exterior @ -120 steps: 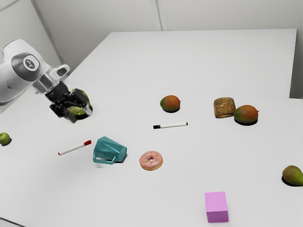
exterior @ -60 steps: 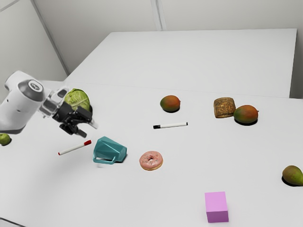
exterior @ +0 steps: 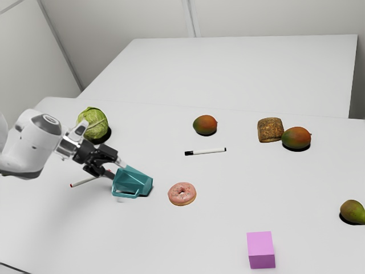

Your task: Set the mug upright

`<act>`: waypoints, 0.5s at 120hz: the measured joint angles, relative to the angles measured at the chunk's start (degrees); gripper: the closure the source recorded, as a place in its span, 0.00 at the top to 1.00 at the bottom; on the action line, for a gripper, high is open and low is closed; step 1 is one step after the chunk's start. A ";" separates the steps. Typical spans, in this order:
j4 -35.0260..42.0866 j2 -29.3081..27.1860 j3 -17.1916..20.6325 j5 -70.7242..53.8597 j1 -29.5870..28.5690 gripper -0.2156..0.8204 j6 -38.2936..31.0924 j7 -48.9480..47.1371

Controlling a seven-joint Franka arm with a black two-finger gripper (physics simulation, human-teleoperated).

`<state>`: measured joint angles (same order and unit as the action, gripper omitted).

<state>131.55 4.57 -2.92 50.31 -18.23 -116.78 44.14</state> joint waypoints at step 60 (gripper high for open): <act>1.43 2.92 0.30 11.75 0.00 0.76 1.96 10.77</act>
<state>132.98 7.49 -2.62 62.06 -18.23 -114.82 54.92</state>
